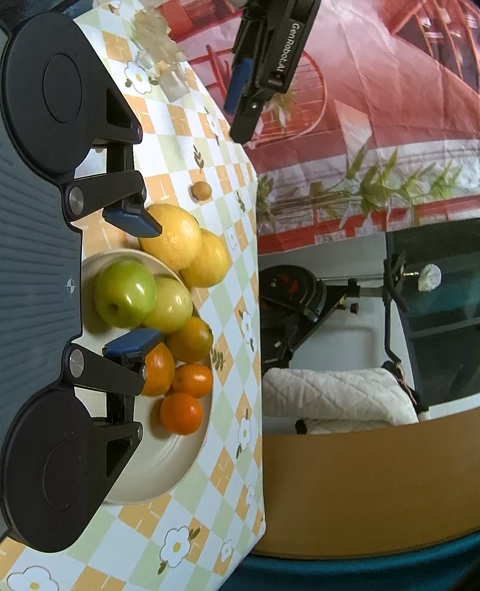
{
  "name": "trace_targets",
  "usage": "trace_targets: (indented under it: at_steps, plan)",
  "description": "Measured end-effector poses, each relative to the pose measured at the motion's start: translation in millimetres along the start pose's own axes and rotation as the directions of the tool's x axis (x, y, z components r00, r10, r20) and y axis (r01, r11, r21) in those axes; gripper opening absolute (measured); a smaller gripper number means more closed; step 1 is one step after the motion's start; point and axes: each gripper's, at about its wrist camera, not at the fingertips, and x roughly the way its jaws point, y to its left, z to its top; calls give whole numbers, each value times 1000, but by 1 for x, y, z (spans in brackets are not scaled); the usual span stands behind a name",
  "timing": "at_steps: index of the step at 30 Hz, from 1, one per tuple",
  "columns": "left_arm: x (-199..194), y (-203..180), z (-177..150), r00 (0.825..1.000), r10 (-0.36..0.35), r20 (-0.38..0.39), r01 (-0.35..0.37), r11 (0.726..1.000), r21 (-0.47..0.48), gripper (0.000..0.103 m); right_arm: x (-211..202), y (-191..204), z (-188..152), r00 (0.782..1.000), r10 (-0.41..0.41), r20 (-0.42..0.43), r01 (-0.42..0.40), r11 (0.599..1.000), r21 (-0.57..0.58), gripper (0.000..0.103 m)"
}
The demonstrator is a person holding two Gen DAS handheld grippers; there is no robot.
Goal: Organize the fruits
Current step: 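Move the left gripper to the yellow lemon beside the plate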
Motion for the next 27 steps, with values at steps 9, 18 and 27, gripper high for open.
trace_targets:
  at_steps: [9, 18, 27]
  plan:
    - [19, 11, -1, 998, -66, -1, 66, 997, -35, 53, 22, 29, 21, 999, 35, -33, -38, 992, -121, 51]
    - [44, 12, -6, 987, -157, -26, 155, 985, -73, 53, 66, 49, 39, 989, 40, -142, -76, 965, -252, 55]
    - [69, 0, -9, 972, -216, -90, 213, 976, -40, 54, 96, 61, 40, 978, 21, -208, -87, 946, -311, 64]
